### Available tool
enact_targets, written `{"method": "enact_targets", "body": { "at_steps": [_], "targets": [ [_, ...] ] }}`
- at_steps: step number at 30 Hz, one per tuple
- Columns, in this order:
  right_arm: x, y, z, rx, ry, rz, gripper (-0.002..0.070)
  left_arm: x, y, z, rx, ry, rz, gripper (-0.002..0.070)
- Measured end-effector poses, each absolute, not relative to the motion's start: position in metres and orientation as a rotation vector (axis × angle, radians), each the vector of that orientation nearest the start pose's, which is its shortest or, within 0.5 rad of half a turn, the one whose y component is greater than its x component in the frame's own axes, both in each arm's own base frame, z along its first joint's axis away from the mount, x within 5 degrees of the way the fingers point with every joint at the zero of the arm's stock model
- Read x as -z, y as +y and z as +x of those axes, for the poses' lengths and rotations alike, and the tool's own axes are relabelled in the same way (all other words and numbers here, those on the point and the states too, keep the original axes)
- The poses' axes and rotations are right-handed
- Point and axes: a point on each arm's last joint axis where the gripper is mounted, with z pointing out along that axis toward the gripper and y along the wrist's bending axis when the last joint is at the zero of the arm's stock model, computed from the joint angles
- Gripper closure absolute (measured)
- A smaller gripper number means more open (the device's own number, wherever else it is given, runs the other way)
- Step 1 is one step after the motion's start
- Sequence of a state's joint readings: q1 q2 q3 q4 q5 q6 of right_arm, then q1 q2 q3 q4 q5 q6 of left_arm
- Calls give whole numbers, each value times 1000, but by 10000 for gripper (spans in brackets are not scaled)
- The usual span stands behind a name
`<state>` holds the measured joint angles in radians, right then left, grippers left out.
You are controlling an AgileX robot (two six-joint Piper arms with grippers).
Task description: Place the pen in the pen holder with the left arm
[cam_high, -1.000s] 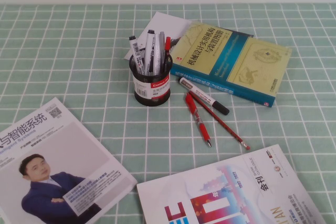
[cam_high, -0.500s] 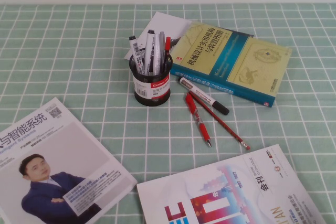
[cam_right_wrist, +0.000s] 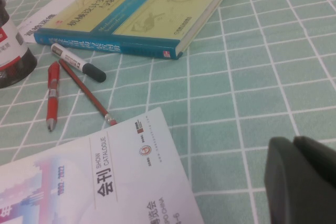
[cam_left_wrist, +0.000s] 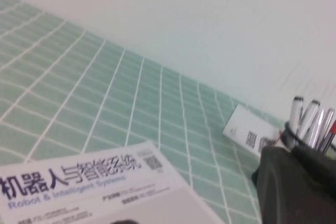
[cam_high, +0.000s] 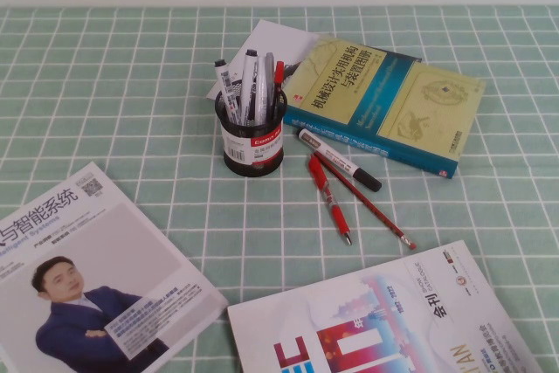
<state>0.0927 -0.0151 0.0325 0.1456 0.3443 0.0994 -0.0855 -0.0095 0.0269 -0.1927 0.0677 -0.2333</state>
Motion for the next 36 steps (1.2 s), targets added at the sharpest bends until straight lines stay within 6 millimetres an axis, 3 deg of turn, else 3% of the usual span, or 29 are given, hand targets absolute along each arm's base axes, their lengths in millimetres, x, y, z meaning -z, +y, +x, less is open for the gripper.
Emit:
{"method": "enact_targets", "body": {
  "at_steps": [7,12,20,24,31,36],
  "targets": [
    [-172,9,53,-275,1848,99,695,-205,-7,56,496,1567,-335,675],
    [-172,9,53,-275,1848,99,695,-247,-12,63,507,1746,-344,675],
    [-172,9,53,-275,1848,99,696,-321,-23,109,402,2120,-152,675],
    [-172,9,53,-275,1848,99,696,-340,-34,143,417,2266,22,675],
    [-172,9,53,-275,1848,99,696,-341,-54,197,452,2379,233,675],
    [-172,9,53,-275,1848,99,696,-322,-93,227,510,2449,380,675]
  ]
}}
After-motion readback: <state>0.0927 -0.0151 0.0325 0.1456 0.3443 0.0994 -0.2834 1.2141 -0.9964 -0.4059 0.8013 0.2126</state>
